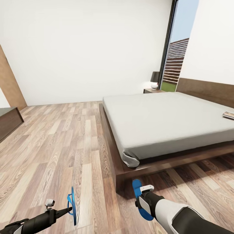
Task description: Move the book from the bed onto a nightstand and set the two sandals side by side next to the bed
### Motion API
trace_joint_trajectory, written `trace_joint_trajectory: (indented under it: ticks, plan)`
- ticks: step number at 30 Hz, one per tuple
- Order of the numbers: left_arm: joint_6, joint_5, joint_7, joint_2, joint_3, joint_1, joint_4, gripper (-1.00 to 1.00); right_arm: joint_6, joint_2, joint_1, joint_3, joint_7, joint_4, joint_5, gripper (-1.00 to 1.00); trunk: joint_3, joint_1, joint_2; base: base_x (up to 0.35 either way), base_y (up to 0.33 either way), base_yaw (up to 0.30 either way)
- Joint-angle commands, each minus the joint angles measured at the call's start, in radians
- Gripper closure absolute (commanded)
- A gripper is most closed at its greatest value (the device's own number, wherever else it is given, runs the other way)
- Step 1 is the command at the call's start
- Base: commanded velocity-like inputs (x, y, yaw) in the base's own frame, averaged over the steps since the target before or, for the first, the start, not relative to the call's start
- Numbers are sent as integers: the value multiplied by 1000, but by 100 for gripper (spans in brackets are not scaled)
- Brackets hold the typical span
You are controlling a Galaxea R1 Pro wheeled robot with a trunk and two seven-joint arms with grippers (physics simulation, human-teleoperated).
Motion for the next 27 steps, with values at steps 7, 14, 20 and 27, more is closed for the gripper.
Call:
trace_joint_trajectory:
  ticks: [7, 14, 20, 27]
  plan:
    - [9, -7, -3, 1, 8, 0, 0, 100, 1, 1, -1, 3, -4, 1, -10, 100, -28, 3, -2, 0, 0, 0]
    - [10, -4, -3, 4, 8, 0, 0, 100, 0, 1, -1, 4, -6, 1, -8, 100, -55, 6, -4, 0, 0, 0]
    - [17, -1, -5, 6, 8, 0, -1, 100, 64, 1, -1, 5, -4, -3, -8, 100, -78, 9, -5, 0, 0, 0]
    - [43, 0, -6, -1, 10, 0, -3, 100, 234, -82, -2, 6, -7, -152, -19, 100, -105, 12, -7, 0, 0, 0]
